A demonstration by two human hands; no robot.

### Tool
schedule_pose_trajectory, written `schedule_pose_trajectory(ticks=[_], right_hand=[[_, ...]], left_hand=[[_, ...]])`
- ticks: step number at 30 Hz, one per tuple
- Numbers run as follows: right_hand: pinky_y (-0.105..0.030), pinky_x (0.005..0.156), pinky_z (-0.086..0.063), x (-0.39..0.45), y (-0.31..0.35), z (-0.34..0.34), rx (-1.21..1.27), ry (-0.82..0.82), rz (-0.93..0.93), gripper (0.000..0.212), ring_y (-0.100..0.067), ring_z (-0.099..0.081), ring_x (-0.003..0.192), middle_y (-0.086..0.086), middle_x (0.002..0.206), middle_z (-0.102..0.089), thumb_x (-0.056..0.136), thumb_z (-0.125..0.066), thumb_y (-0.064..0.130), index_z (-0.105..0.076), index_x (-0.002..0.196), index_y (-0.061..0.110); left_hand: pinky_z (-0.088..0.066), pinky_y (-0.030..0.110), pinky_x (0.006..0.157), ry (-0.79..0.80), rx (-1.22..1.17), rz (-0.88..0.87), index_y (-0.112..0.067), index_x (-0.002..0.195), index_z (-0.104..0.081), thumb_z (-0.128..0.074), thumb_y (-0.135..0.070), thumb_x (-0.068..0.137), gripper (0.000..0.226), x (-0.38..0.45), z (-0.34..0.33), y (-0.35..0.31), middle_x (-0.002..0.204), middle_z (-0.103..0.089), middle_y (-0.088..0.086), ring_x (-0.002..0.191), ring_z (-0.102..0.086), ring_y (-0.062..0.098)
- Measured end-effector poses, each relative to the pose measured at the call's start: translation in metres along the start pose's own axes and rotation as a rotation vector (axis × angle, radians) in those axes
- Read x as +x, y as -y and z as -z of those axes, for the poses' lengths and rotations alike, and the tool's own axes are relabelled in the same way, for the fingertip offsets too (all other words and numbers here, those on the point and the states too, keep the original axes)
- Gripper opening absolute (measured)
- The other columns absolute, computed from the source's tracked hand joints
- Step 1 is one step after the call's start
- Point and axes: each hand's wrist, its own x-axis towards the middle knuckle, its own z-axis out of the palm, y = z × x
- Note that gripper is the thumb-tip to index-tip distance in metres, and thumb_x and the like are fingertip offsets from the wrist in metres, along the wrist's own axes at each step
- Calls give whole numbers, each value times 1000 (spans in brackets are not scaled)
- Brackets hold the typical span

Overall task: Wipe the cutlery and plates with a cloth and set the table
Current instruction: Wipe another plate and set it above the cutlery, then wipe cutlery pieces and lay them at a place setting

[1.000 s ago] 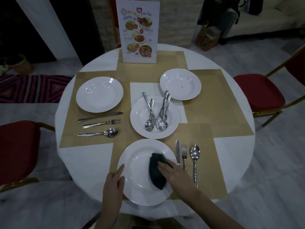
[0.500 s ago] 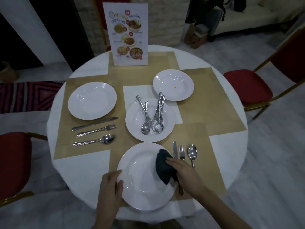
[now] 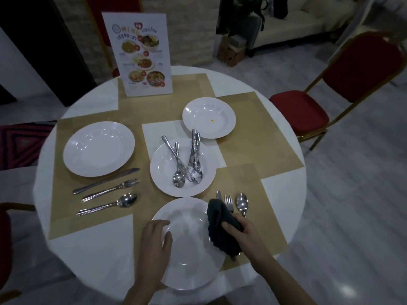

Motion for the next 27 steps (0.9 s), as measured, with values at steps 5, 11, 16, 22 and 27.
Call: schedule_pose_trajectory(ticks=[5,11,16,22,27], right_hand=[[-26,72,-57,4,2,2,4,-32,-29,16,-19,-70,92,-8,98,-72,90,-65,17,-68,104,9],[-24,72,-56,10,7,30,72,-11,-77,18,-16,-69,94,-1,98,-74,91,-63,14,-68,108,16],[-24,71,-55,38,7,73,38,13,-101,15,-20,-67,96,-4,100,-71,90,-64,18,-67,105,15],[-24,69,-56,80,29,142,-14,142,-35,14,-20,-68,94,-3,100,-71,93,-62,14,-64,106,14],[-18,57,-50,97,44,195,-112,306,-21,11,-13,-69,78,-3,90,-70,94,-60,11,-64,104,8]], left_hand=[[-48,26,89,52,-55,22,-23,107,-60,-56,-7,92,23,-3,-10,-16,106,-54,-13,99,-55,5],[-47,13,78,69,-81,102,-23,105,-61,-56,-9,93,20,2,-32,-46,105,-60,-9,90,-59,6],[-43,3,72,30,-84,115,-27,104,-59,-58,-11,93,19,13,-70,-100,101,-59,-13,86,-57,0],[-56,29,76,-123,-191,242,-32,112,-62,-58,-24,94,20,19,-145,-170,91,-65,-15,82,-64,0],[-51,14,77,-285,-243,322,-11,121,-60,-62,-11,90,30,19,-180,-218,100,-66,-13,85,-62,-3]])
